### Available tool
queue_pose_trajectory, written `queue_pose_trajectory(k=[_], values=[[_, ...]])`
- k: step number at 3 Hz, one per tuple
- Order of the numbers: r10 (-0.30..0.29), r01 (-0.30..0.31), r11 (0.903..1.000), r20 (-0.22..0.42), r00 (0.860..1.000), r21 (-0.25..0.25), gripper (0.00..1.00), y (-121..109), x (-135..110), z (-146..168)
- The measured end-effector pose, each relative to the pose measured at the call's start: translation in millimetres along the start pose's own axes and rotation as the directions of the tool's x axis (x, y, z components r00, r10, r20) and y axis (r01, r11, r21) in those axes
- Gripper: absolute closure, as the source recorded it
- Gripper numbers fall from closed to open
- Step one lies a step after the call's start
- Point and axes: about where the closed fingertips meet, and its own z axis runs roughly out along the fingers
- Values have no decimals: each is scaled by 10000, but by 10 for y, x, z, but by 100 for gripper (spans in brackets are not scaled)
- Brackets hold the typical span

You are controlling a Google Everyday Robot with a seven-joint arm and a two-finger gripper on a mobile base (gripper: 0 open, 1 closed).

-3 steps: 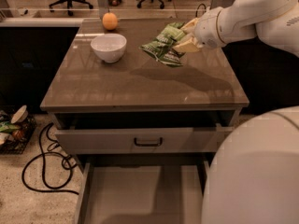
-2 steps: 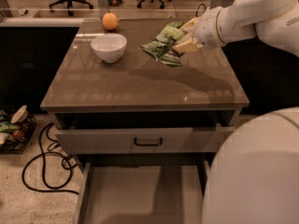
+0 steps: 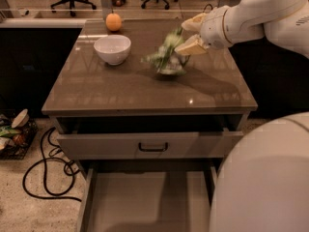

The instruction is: Pick green jalapeno chip bag from middle drawer and place on counter

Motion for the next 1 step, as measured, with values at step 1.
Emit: queue_pose_trajectory(k=[1], values=[[-107, 107, 9999, 26, 9999, 8, 0, -2, -16, -4]])
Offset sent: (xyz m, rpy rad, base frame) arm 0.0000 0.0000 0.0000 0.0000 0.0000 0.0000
